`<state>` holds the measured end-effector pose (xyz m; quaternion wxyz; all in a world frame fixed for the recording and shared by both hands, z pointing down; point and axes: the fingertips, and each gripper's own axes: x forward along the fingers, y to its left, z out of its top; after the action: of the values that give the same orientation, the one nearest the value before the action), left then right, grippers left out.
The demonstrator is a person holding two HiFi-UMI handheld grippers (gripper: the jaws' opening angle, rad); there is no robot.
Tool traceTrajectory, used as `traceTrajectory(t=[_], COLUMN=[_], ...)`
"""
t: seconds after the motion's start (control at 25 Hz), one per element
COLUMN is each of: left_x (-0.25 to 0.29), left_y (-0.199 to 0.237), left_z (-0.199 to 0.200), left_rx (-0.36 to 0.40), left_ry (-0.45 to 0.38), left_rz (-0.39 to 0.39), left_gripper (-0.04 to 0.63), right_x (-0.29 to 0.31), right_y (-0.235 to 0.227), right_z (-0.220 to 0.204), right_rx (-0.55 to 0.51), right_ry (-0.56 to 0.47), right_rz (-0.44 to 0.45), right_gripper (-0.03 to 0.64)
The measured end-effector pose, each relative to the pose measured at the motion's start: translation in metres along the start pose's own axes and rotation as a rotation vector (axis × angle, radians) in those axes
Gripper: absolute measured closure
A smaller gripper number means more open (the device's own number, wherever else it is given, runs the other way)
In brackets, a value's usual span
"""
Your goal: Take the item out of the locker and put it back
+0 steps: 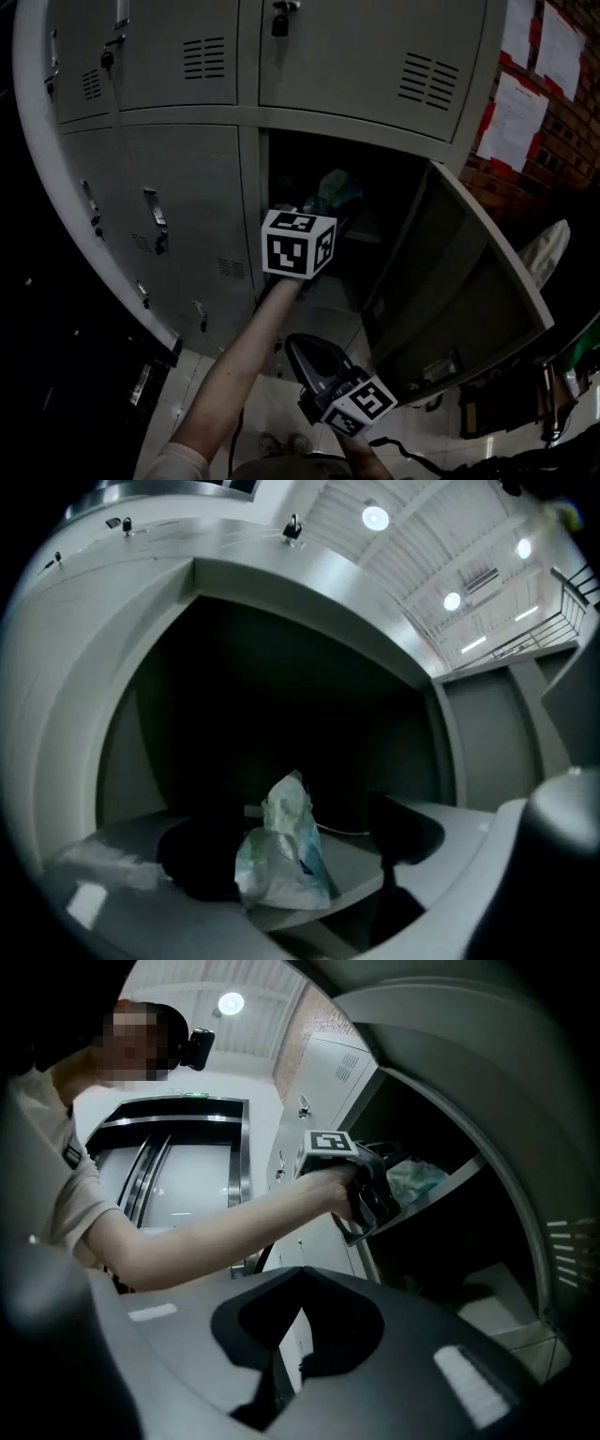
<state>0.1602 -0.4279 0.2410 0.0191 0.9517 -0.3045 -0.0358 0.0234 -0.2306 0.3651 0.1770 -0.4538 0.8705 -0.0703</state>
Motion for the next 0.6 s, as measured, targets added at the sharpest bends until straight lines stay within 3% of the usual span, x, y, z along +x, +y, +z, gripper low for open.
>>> traceTrajectory(t=[0.08, 0.2, 0.24, 0.32, 0.6], left_x=[0.010, 0.018, 0.020, 0.022, 0.018], left_y=[0.007, 0.013, 0.014, 0.017, 0.028], left_z=[-0.003, -0.012, -0.016, -0.024, -0.021], left_rx=[0.008, 0.058, 0.088, 0.141, 0.120], left_ry=[0.024, 0.077, 0.103, 0.152, 0.127], left_rz=[0.021, 0.049, 0.057, 0.077, 0.113], left_gripper=[0.175, 0.261, 0.321, 0.563, 0.588], right_x=[-0.004, -0.009, -0.010, -0.011, -0.007], right_y=[-0.008, -0.018, -0.021, -0.025, -0.027], right_z=[0.003, 0.006, 0.007, 0.008, 0.005], right_rx=[-0.002, 0.001, 0.003, 0.006, 0.015], right_ry=[-0.009, -0.017, -0.019, -0.021, -0.013], right_rz=[-0.017, -0.040, -0.045, -0.050, -0.030], right_gripper=[0.620, 0.621, 0.621, 0.621, 0.620])
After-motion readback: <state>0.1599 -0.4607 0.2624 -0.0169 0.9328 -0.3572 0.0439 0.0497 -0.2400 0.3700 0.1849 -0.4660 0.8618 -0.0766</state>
